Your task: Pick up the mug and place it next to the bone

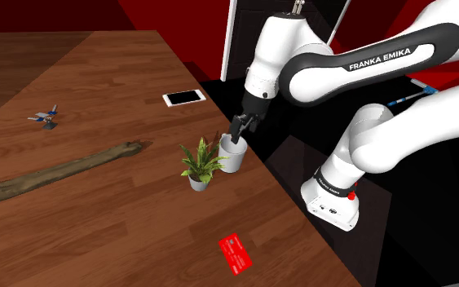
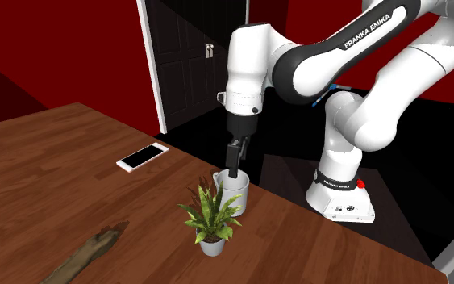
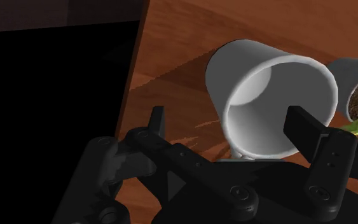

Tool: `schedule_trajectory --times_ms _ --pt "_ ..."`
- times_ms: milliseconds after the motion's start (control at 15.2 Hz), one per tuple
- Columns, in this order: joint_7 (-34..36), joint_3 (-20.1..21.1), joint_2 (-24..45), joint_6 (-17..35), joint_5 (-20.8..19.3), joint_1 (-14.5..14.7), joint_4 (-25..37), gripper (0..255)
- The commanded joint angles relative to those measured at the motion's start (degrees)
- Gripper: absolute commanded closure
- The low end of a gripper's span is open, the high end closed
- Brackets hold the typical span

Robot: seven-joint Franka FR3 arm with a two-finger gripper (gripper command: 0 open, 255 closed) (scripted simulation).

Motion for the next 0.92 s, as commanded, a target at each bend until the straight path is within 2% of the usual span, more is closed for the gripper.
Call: schedule_trajectory --times_ms 0,264,792,858 --pt "0.2 0.7 1.5 2.3 0.5 0.2 -0.8 0" --pt "0.1 1.7 4.7 7.2 1.2 0.3 -2.4 0" --pt "0.1 1.7 4.7 7.2 1.2 0.3 -2.4 0" --pt "0.1 1.7 4.7 7.2 1.2 0.3 -2.4 255"
